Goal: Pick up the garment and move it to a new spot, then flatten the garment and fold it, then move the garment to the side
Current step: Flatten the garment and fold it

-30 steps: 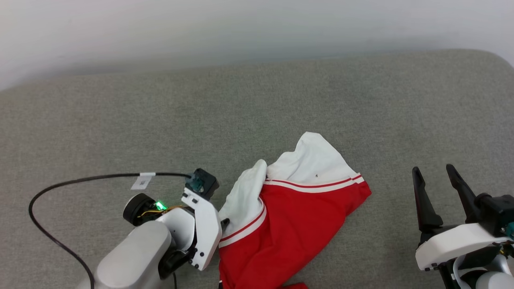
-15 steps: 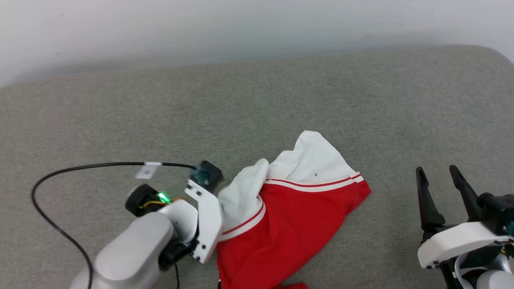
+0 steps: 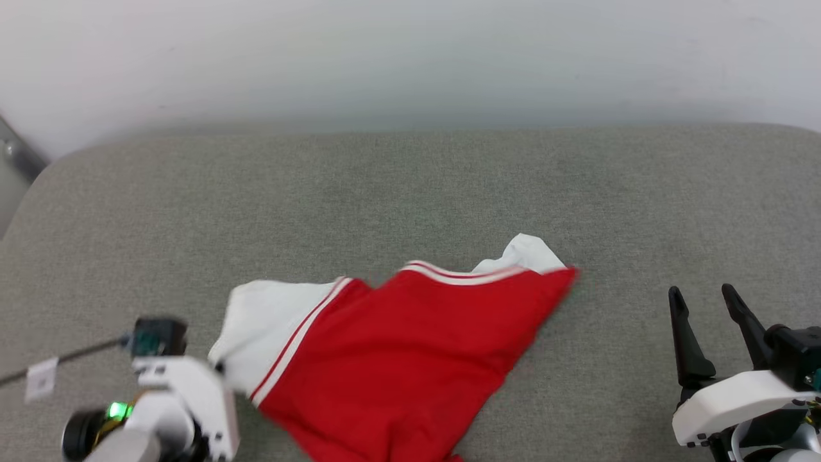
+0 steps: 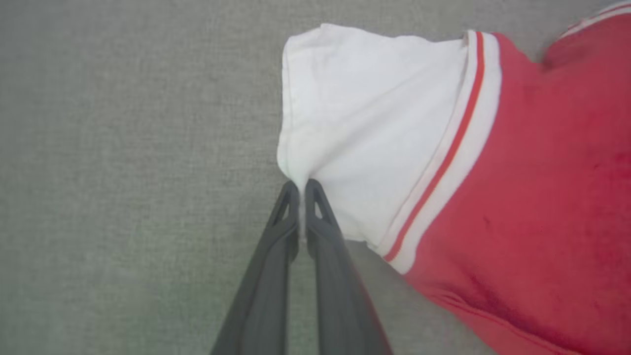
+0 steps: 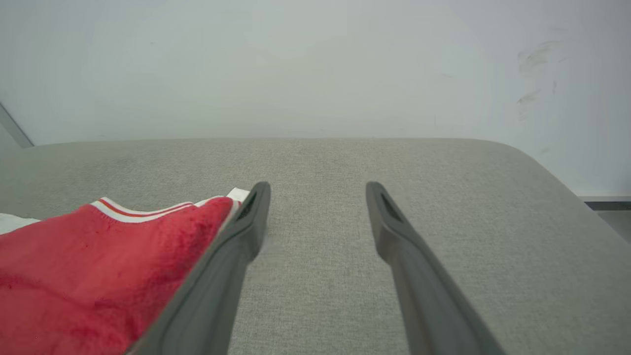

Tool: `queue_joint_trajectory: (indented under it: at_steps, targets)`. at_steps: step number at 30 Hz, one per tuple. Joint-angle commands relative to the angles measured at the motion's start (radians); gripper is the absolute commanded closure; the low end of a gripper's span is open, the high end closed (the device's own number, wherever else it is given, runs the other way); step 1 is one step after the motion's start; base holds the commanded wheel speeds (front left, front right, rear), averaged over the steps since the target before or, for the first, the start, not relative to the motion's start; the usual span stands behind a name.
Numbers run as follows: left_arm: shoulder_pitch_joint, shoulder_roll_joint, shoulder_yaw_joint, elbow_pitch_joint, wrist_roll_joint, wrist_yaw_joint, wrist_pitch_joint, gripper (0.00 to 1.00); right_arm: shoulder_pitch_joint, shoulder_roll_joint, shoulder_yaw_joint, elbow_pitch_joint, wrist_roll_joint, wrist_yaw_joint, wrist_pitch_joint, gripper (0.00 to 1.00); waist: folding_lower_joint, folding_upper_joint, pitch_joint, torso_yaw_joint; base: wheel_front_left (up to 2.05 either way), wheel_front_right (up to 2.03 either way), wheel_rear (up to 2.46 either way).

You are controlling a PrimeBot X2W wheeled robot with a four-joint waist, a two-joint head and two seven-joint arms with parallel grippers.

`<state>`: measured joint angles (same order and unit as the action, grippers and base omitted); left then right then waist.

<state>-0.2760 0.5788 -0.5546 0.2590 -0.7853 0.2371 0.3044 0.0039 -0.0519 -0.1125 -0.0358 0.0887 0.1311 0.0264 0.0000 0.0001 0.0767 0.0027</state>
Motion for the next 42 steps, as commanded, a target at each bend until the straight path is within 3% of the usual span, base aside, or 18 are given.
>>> queue_joint_trajectory:
  at_steps: [1, 8, 9, 10, 25, 34, 42]
  targets:
    - [0.073, 0.005, 0.022, -0.011, -0.031, 0.024, -0.015, 1.0, 0.009, 0.002, 0.002, -0.006, 0.006, -0.001, -0.002, 0.0, 0.0, -0.0001, -0.007, 0.0, 0.0, 0.0, 0.0]
    - [0.236, -0.035, 0.037, -0.041, -0.098, 0.06, -0.05, 0.97, 0.022, 0.002, -0.007, -0.01, 0.006, -0.001, 0.007, 0.0, 0.0, -0.0001, -0.03, -0.002, 0.0, 0.0, 0.0]
    - [0.245, -0.043, 0.04, -0.046, -0.095, 0.064, -0.066, 0.53, 0.025, 0.002, -0.01, -0.011, 0.004, -0.001, 0.006, 0.0, 0.0, -0.0001, -0.036, -0.002, 0.0, 0.0, 0.0]
    - [0.25, -0.047, 0.045, -0.05, -0.087, 0.069, -0.088, 0.0, 0.029, 0.002, -0.013, -0.012, 0.001, -0.001, 0.008, 0.0, 0.0, -0.0001, -0.045, -0.001, 0.0, 0.0, 0.0]
    - [0.178, -0.117, 0.086, -0.196, 0.085, 0.093, -0.501, 0.0, 0.061, 0.002, -0.037, -0.041, 0.002, -0.001, 0.035, 0.0, 0.0, -0.0001, -0.109, 0.004, 0.0, 0.0, 0.0]
    - [0.194, -0.148, 0.099, -0.273, 0.158, 0.103, -0.562, 0.0, 0.045, 0.002, -0.116, 0.019, 0.068, -0.001, 0.106, 0.0, 0.0, -0.0001, -0.114, 0.011, 0.0, 0.0, 0.0]
    - [0.203, -0.185, 0.095, -0.31, 0.195, 0.098, -0.568, 0.0, -0.111, -0.008, -0.141, 0.217, 0.128, -0.001, 0.378, 0.0, 0.0, -0.0001, -0.064, 0.061, 0.0, 0.0, 0.0]
